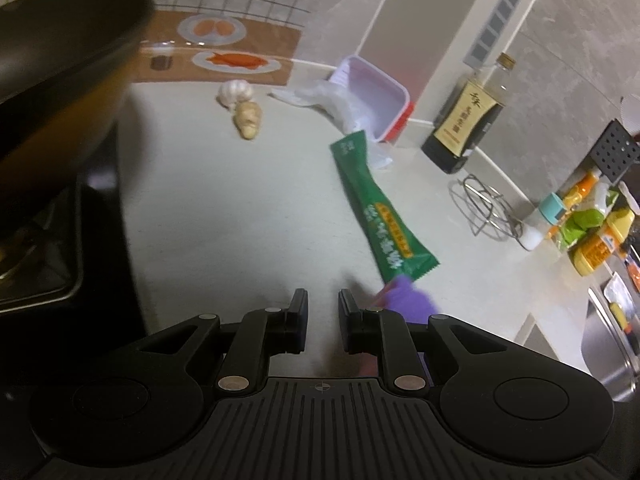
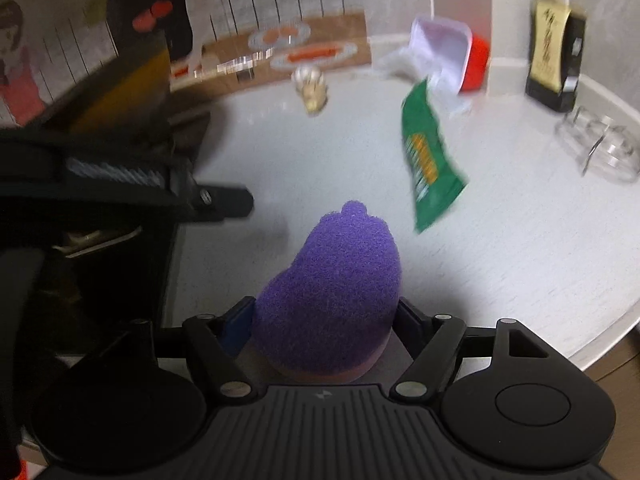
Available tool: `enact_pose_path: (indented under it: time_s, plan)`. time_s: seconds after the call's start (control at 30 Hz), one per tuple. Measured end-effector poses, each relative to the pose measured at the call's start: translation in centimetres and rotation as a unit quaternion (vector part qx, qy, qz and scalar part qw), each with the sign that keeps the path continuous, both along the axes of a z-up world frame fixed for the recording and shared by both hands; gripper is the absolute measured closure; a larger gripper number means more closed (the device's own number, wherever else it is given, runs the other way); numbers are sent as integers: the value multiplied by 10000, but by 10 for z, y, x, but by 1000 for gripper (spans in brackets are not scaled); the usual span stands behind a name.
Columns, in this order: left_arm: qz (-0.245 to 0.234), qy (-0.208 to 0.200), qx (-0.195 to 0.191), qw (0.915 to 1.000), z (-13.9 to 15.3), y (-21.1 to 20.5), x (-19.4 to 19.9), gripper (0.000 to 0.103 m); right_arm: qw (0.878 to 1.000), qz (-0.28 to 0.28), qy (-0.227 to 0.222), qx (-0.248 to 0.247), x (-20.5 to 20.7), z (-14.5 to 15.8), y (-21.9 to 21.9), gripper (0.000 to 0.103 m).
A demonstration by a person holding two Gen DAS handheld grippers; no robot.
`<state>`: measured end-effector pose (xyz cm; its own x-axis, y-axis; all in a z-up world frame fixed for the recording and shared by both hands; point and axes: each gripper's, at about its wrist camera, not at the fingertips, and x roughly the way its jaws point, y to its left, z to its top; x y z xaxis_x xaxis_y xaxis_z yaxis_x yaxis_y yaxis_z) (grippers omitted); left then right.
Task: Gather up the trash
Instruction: 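Move the right gripper to the purple sponge and grasp it, then grasp the green wrapper with the left gripper while the right gripper holds the sponge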
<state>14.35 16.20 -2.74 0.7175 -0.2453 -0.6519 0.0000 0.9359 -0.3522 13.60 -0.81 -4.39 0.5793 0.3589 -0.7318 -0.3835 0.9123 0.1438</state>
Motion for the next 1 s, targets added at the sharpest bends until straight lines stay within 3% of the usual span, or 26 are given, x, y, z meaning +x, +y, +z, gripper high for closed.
enact_pose_path:
  time_s: [0.27,0.4,0.5,0.57,0.77,0.9,1.0]
  plan:
    - [-624,-206,-60,9978,9,-64,28,84,9940,-551,-926,-172,-31,29,-68,30]
    - [-838,-420,60,9956,18,-102,58,84,9887,-1035,-1076,-131,-36,31,-110,30]
    - [-465,-662,587,9950,31,-114,91,84,9856,-1285,-1099,51,-42,29,-140,30]
    - [-183,-617,1030,9926,34,-117,120,84,9837,-1378,-1141,193,-48,27,-159,30]
    - [7,434,2024,9783,8,-128,195,83,9807,-1404,-1203,629,-47,12,-196,30]
    - [133,763,2429,9670,-15,-131,207,80,9799,-1393,-1170,815,-41,3,-209,30]
    - [103,761,2786,9573,-28,-139,210,82,9802,-1345,-1136,903,-36,-4,-213,30]
